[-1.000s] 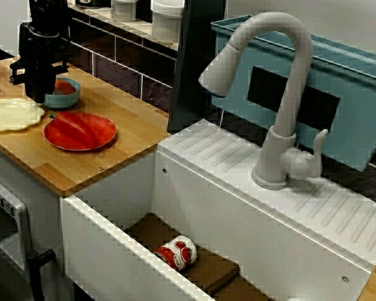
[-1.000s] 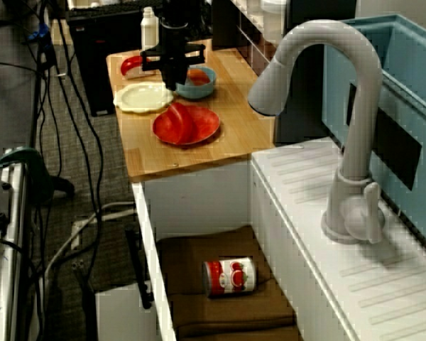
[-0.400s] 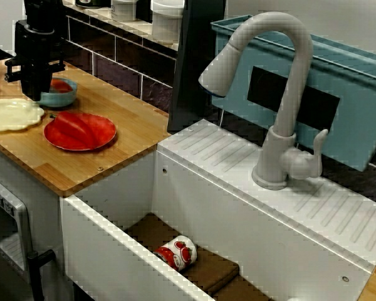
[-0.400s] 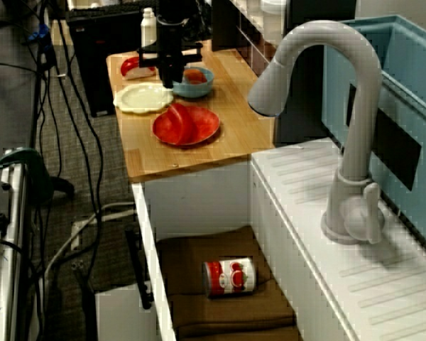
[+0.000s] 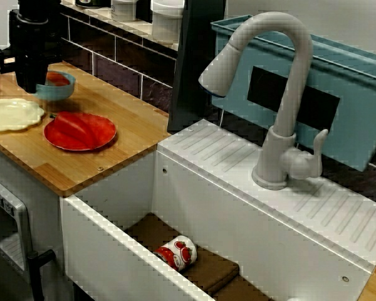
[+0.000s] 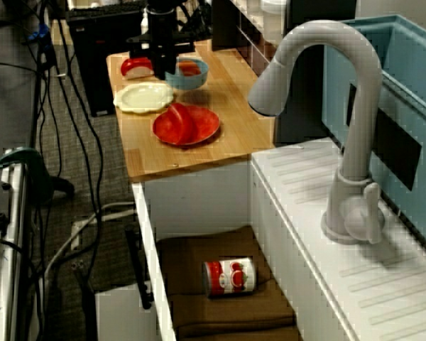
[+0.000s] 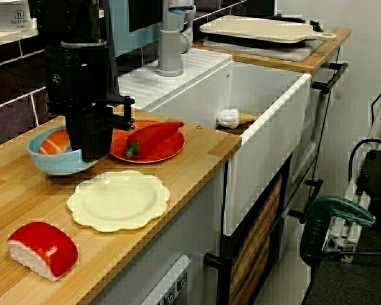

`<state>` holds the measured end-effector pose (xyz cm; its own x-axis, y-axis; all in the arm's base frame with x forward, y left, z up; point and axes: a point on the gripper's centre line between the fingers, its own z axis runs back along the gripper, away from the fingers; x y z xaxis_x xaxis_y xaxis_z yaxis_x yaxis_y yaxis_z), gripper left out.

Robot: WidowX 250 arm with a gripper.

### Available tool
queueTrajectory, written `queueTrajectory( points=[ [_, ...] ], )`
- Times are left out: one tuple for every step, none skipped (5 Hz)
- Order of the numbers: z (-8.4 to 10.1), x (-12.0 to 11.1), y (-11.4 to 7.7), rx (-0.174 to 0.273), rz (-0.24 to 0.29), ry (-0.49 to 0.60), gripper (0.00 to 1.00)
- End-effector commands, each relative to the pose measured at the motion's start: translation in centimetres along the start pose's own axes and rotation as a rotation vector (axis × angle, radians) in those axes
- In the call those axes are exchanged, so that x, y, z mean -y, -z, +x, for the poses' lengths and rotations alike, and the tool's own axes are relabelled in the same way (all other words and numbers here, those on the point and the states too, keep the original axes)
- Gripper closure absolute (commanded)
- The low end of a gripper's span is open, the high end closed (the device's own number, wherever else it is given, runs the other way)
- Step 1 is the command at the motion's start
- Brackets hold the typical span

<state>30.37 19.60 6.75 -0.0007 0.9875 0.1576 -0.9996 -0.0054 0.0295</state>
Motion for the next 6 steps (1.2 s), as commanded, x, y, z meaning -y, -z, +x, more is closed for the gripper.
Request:
queueTrajectory(
  points=[
    [-0.7,-1.5,-2.8,0.194,-0.144,0.09,1.0],
    [-1.2,-1.4,-2.6,0.303,-0.107,0.141,1.0],
    [-1.3,-1.5,-2.8,0.35,-0.094,0.184,1.0],
    [-1.6,-1.8,-2.9,0.372,-0.096,0.217,1.0],
    [-2.0,-1.9,-3.3,0.386,-0.107,0.253,1.0],
    [-2.5,-2.1,-4.0,0.403,-0.128,0.27,1.0]
  ],
)
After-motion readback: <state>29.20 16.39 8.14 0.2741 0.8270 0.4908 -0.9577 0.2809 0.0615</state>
